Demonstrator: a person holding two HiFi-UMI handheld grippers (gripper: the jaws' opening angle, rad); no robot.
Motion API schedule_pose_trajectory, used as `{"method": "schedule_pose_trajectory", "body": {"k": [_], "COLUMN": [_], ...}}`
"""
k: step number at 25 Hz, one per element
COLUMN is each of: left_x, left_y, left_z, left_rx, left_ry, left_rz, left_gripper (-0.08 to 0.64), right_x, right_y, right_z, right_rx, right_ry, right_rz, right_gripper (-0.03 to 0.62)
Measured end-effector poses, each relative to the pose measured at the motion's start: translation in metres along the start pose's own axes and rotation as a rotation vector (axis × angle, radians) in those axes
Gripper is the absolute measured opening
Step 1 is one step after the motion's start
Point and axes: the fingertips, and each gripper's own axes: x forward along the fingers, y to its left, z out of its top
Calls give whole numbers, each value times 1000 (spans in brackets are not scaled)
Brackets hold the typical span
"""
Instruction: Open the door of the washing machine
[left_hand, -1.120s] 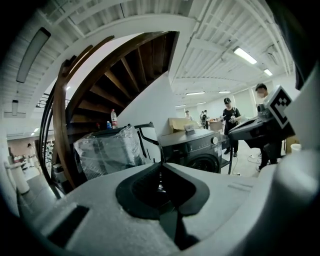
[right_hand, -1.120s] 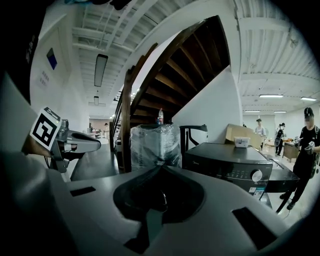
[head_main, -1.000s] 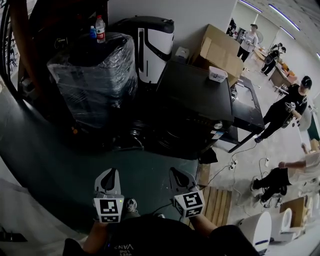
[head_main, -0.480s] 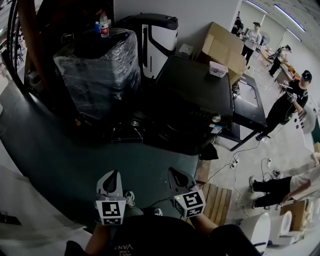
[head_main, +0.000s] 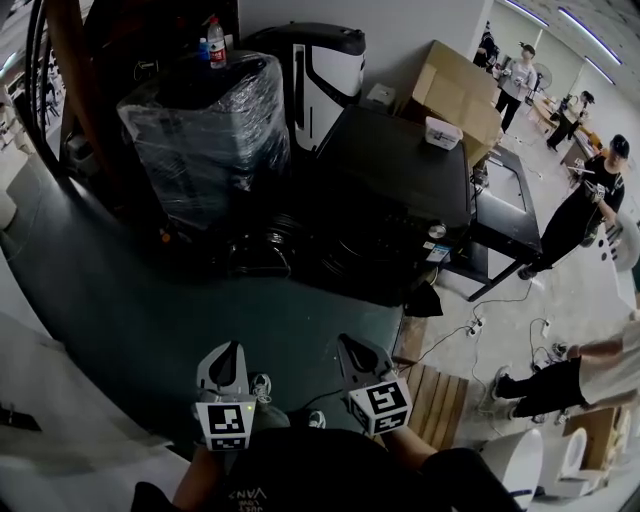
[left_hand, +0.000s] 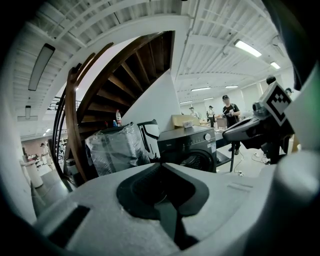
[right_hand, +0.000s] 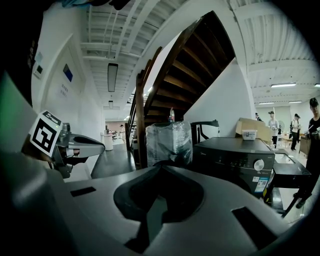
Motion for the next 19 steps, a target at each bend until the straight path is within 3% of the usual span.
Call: {"method": "schedule_pose_trajectory", "body": {"k": [19], "left_x": [-3], "left_y": [-21], "left_z": [4], "left_rx": [-4], "left_ry": [9], "left_rz": [-3], "left_gripper": [20], "right_x": [-13], "right_y": [-9], "right_z": [-3], "right_rx": [-8], "right_ry": [-5], "right_rz": [20], "right_gripper": [2]}}
